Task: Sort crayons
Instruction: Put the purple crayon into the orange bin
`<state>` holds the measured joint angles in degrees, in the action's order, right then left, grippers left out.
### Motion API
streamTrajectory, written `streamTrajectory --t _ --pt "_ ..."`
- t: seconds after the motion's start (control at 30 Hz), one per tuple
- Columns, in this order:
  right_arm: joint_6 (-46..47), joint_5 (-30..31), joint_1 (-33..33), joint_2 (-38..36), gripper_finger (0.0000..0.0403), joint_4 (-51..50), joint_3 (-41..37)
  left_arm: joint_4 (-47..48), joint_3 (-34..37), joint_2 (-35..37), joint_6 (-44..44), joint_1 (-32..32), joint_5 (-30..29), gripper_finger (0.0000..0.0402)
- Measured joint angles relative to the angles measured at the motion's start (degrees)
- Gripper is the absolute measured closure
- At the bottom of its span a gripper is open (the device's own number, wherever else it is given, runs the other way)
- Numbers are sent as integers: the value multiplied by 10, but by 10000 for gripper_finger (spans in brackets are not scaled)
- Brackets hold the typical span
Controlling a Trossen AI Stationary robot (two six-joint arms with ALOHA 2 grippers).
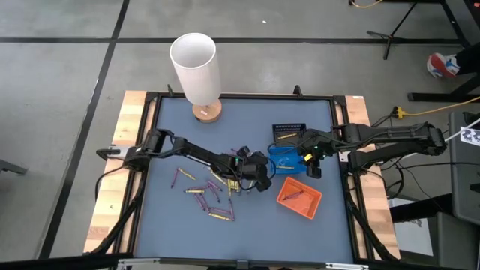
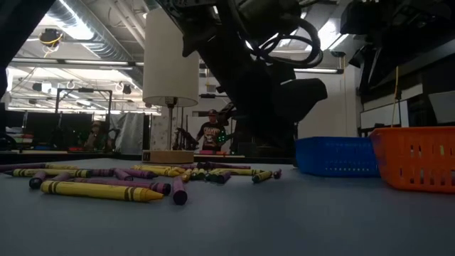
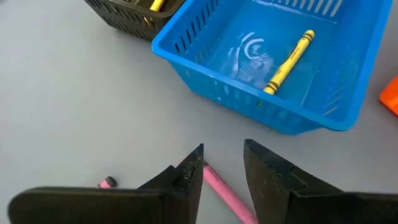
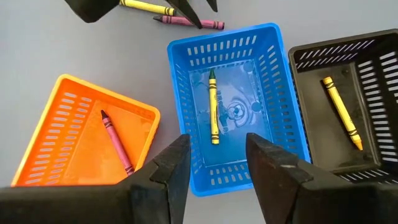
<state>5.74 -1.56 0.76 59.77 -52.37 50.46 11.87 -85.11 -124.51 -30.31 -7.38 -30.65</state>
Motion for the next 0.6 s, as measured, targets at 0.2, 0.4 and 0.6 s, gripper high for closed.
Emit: streamTrajectory --t 0.2,0.4,0.6 --pt "0 0 0 0 248 0 0 1 0 0 -12 0 0 302" --pt "1 0 0 0 248 0 0 -1 0 -21 -32 0 3 302" --pt "1 0 0 0 248 1 0 12 0 -36 -43 0 3 302"
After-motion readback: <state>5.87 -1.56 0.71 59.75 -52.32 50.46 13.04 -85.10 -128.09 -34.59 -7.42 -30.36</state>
